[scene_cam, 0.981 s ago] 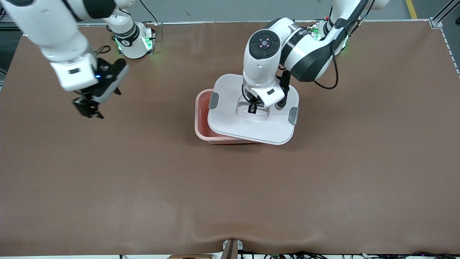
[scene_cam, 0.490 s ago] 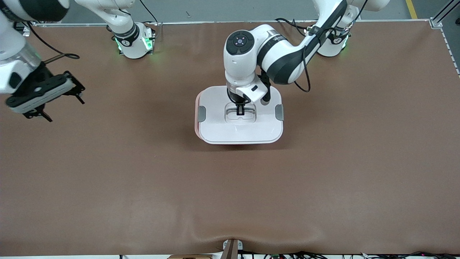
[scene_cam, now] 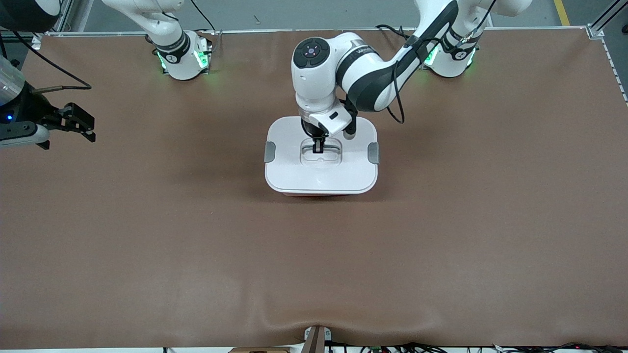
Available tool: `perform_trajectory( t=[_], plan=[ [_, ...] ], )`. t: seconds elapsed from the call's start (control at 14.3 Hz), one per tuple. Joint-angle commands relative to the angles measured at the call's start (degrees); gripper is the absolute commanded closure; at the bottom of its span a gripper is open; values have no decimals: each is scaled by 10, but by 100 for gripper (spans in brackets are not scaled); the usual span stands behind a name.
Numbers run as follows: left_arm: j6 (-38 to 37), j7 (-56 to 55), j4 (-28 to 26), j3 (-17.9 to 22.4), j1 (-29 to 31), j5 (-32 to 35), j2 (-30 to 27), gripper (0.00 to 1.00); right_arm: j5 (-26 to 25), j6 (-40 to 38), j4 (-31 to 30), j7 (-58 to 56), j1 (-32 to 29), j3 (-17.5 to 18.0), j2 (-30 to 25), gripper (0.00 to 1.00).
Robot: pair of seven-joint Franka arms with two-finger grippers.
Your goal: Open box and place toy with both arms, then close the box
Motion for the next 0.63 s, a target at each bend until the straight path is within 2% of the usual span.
perform_trajectory(
  t=[0.0, 0.14, 0.56],
  plan=[
    [10, -10, 14, 4, -6, 18, 10, 100, 33, -54, 54, 24, 1, -32, 36, 0],
    [12, -10, 13, 4, -6, 23, 14, 100, 50, -89, 94, 58, 1, -40, 59, 0],
    [12, -10, 10, 3, -7, 26, 16, 100, 63, -89, 83, 69, 2, -47, 59, 0]
  ],
)
